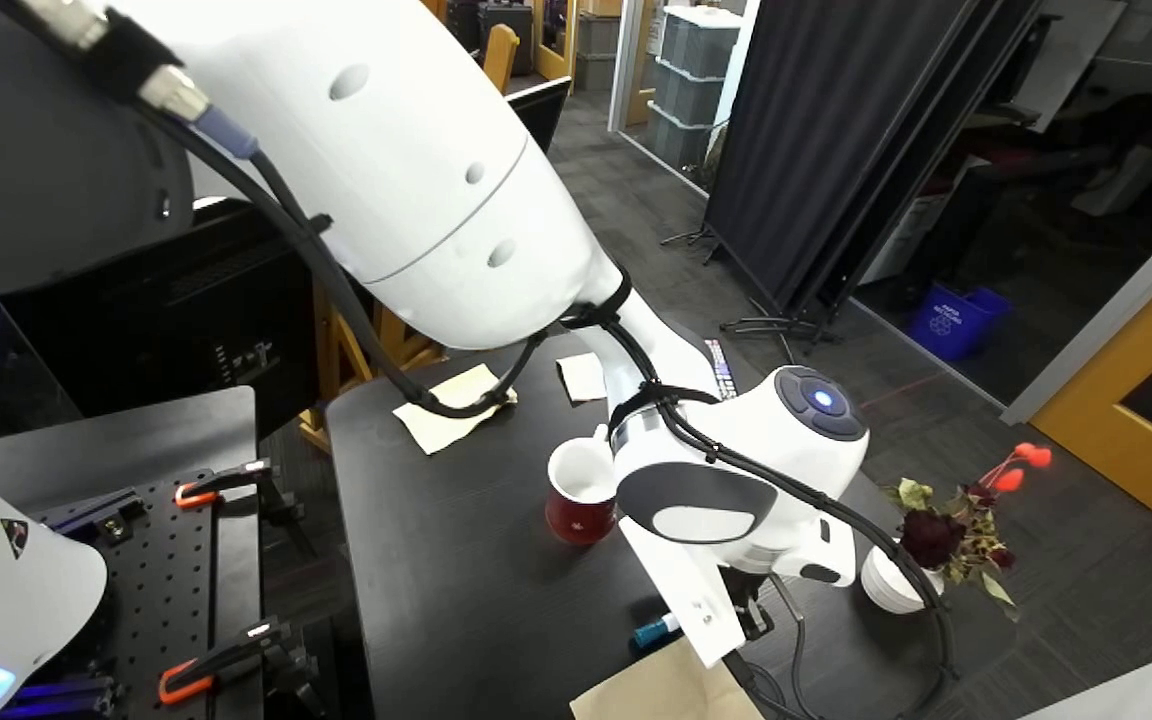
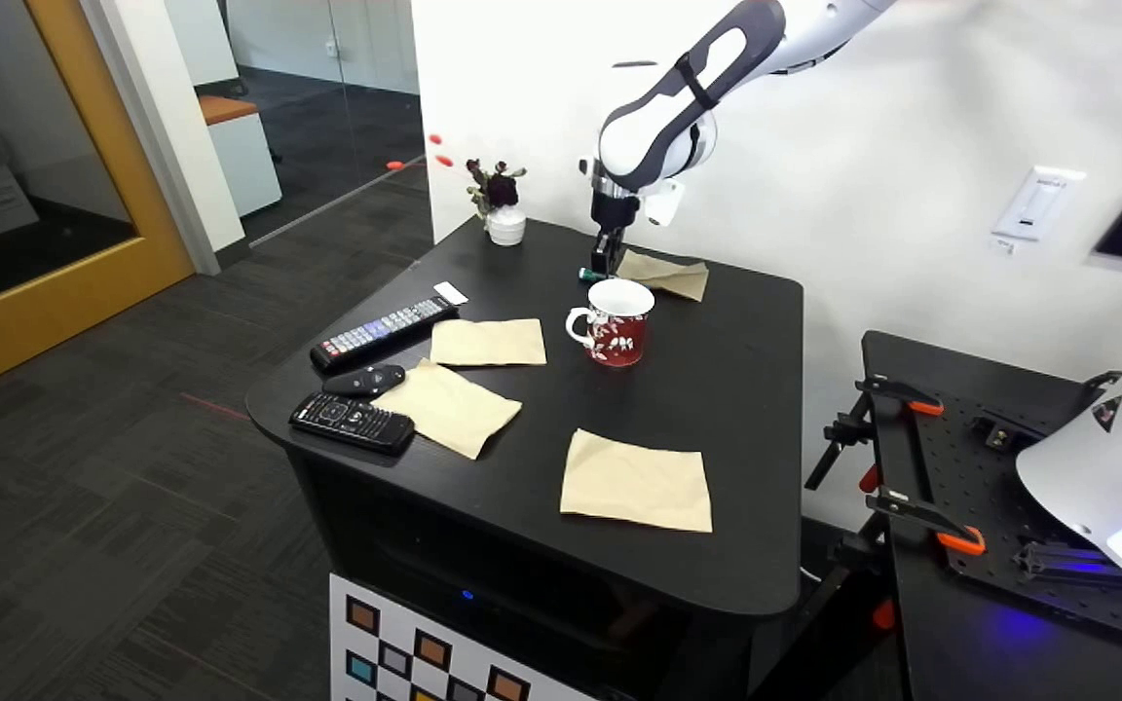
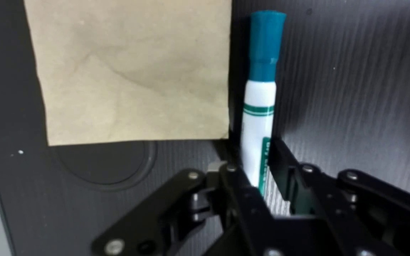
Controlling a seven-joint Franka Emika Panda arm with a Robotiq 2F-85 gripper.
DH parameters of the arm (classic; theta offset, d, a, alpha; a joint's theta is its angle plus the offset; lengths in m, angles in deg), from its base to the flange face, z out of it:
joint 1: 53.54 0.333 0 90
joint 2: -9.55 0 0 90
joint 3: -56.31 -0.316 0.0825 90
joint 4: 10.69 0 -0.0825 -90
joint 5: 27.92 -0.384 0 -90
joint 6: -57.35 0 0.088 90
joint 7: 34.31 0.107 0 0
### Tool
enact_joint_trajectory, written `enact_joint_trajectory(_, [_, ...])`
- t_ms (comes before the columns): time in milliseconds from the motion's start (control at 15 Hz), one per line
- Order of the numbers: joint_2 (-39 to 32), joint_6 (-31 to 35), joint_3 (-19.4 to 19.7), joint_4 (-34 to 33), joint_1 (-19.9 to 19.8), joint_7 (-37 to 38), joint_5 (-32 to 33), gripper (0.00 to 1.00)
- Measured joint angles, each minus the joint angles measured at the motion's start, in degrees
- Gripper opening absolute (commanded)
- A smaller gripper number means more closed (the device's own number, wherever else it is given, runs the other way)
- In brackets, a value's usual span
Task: Pick the marker and put it in the cup
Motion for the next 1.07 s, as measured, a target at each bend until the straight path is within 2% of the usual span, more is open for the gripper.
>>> enact_joint_trajectory(133, [0.00, 0.00, -0.01, -0.06, -0.02, 0.03, 0.00, 0.05])
enact_joint_trajectory(467, [1.11, 0.00, -0.29, -0.10, 0.17, 1.85, 0.00, 0.05])
enact_joint_trajectory(1067, [9.55, -1.50, -1.26, 0.51, 2.75, 5.38, 0.10, 0.05])
